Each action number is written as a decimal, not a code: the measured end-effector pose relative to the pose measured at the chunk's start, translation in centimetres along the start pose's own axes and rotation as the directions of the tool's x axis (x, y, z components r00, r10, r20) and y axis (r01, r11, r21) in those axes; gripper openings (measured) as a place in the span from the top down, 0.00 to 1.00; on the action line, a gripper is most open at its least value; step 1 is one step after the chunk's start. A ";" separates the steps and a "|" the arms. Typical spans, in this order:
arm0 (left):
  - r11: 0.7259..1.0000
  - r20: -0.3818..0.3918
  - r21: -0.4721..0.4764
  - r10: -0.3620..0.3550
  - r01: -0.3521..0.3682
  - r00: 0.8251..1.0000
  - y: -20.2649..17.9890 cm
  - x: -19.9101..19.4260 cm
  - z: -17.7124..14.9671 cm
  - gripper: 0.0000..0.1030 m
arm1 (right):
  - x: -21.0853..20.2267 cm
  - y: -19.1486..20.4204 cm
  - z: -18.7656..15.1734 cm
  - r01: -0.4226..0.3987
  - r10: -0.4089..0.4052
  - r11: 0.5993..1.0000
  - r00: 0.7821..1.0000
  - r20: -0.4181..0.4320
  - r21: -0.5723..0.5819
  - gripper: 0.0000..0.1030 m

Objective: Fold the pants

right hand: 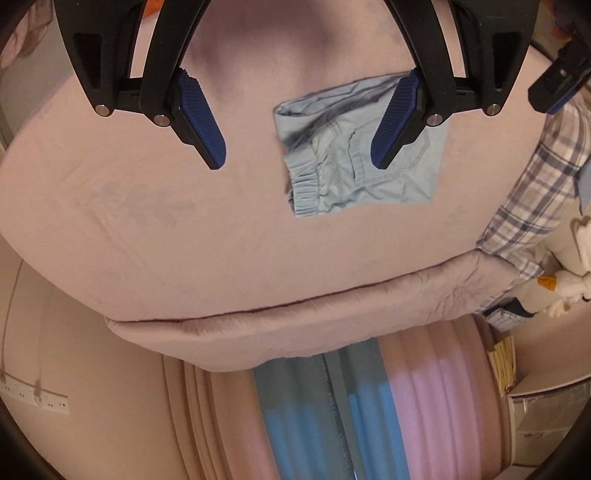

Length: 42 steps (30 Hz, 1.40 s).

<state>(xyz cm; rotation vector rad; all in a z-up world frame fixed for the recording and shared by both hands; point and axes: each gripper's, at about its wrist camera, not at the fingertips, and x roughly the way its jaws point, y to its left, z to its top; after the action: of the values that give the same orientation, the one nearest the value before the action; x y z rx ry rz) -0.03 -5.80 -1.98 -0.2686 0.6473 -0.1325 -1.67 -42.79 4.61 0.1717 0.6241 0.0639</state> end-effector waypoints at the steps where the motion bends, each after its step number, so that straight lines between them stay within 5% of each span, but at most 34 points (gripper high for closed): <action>1: 1.000 -0.003 -0.002 -0.006 0.006 1.000 0.0 0.0 0.0 0.01 | 0.0 0.0 0.0 -0.001 0.001 1.000 1.000 0.001 0.000 0.22; 8: 1.000 -0.031 -0.007 -0.002 0.002 1.000 -0.2 0.3 -0.1 0.01 | -0.2 0.8 -0.2 0.012 -0.012 1.000 1.000 0.005 -0.027 0.20; 11: 1.000 -0.038 -0.013 0.003 -0.004 0.999 -0.2 0.3 -0.1 0.01 | -0.3 1.1 -0.2 0.021 -0.020 0.999 1.000 0.016 -0.047 0.11; 42: 0.999 -0.047 -0.004 0.054 -0.055 0.997 -0.9 -0.8 -0.6 0.01 | -0.8 1.4 -0.3 0.003 -0.002 0.999 1.000 0.021 -0.048 0.10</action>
<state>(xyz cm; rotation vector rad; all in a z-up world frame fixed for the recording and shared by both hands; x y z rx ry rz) -1.05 -6.60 -1.73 -0.2529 0.7009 -0.0853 -2.52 -41.44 5.07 0.1252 0.6014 0.0748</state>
